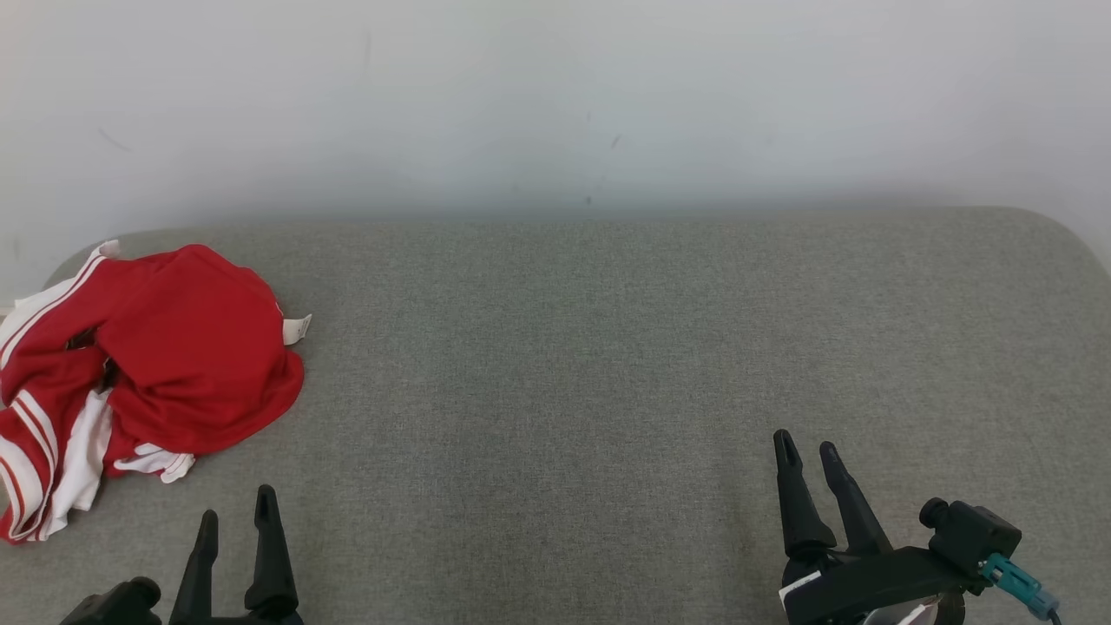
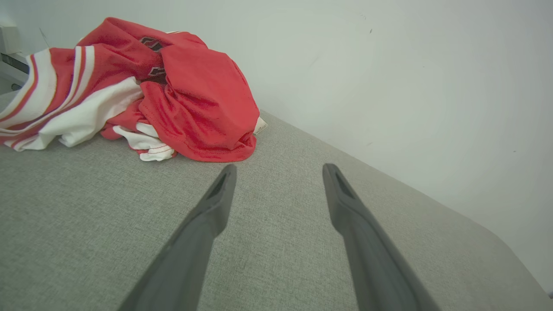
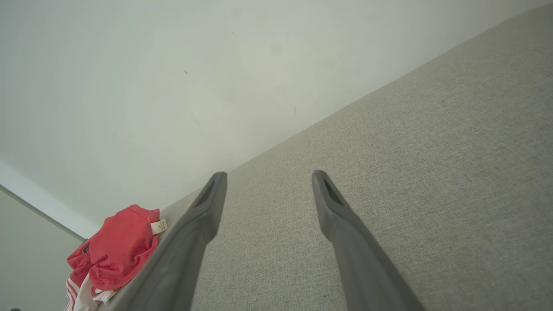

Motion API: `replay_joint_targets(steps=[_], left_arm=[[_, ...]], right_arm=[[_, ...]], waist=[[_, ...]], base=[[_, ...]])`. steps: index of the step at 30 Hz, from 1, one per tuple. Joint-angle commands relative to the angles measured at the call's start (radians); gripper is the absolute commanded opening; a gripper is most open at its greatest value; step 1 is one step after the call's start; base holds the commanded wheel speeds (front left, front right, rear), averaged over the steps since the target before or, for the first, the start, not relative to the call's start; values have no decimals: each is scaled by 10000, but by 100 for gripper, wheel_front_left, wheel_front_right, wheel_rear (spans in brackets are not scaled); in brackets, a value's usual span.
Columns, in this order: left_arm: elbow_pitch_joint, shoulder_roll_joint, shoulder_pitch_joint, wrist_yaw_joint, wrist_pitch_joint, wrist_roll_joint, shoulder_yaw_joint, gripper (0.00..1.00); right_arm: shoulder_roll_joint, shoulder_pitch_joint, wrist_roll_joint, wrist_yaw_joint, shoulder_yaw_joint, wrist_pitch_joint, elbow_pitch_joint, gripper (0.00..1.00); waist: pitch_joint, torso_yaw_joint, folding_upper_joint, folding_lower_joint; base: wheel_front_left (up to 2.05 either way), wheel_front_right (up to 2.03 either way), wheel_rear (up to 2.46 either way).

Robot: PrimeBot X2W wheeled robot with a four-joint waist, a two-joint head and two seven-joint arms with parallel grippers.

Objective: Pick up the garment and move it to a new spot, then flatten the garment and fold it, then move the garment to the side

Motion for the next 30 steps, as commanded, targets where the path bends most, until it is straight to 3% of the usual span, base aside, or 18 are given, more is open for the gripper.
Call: replay_joint_targets(steps=[1,30], left_arm=[[-135,70,11,40,-59,123,-6,100],[-194,120,244,134,-767,2820,-89,100]], right_arm=[[-2,-37,-153,-11,27,-59,-130,100],[1,-46,-3220,-15,267,-761,28,100]], waist=[[0,0,0,0],[5,-61,0,0]], base=[[0,0,0],[0,0,0]])
